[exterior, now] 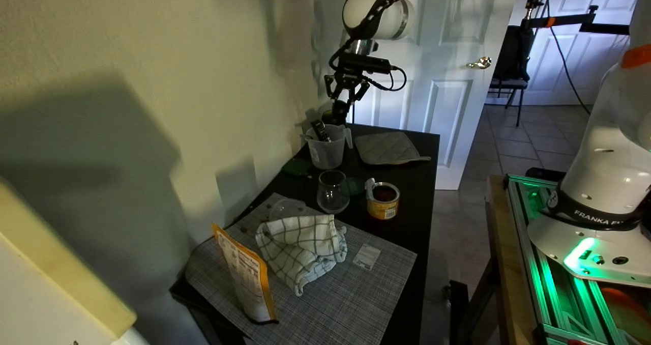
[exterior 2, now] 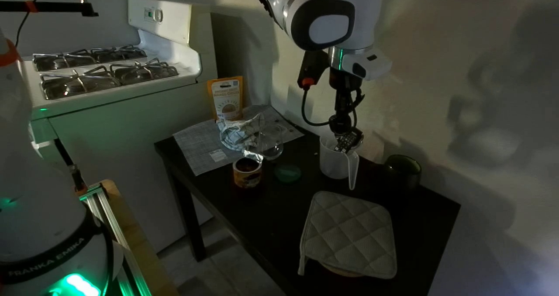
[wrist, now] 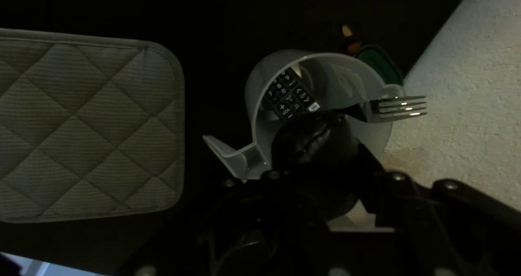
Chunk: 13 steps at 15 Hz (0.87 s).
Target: Put the black object in the jar
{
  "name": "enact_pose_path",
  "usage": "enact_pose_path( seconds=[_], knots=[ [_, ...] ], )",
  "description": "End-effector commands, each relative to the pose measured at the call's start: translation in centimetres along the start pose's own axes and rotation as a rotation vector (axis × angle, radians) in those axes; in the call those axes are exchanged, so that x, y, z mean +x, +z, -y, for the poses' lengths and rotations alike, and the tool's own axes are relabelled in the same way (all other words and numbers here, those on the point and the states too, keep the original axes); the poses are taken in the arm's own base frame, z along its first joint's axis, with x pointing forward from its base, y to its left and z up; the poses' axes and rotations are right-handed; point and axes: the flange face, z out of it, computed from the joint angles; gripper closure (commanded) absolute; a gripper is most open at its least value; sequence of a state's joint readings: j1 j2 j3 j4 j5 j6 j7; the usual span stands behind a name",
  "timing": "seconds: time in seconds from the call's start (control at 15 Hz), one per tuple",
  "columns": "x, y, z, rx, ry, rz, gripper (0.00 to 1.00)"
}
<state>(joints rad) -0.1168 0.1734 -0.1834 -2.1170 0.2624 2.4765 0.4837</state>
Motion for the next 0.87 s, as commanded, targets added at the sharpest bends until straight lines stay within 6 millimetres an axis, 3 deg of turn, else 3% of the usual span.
enact_pose_path(
  seconds=[0.0, 0.13, 0.33, 0.4, 0.6, 0.73, 0.8],
  knots=[
    [0.6, 1.4, 0.2, 0.031, -0.012, 0.024, 0.33],
    [0.8, 1.9, 0.3, 0.036, -0.017, 0.037, 0.27],
    [1.0, 2.4, 0.3, 0.041, -0.028, 0.041, 0.03],
    [1.0, 2.4, 0.3, 0.044, -0.031, 0.041, 0.00],
    [-0.3, 1.2, 0.3, 0.064, -0.065, 0.075, 0.00],
    [-3.1, 0.1, 0.3, 0.050, -0.187, 0.127, 0.00],
    [-0.6, 1.6, 0.9, 0.041, -0.114, 0.086, 0.00]
  ],
)
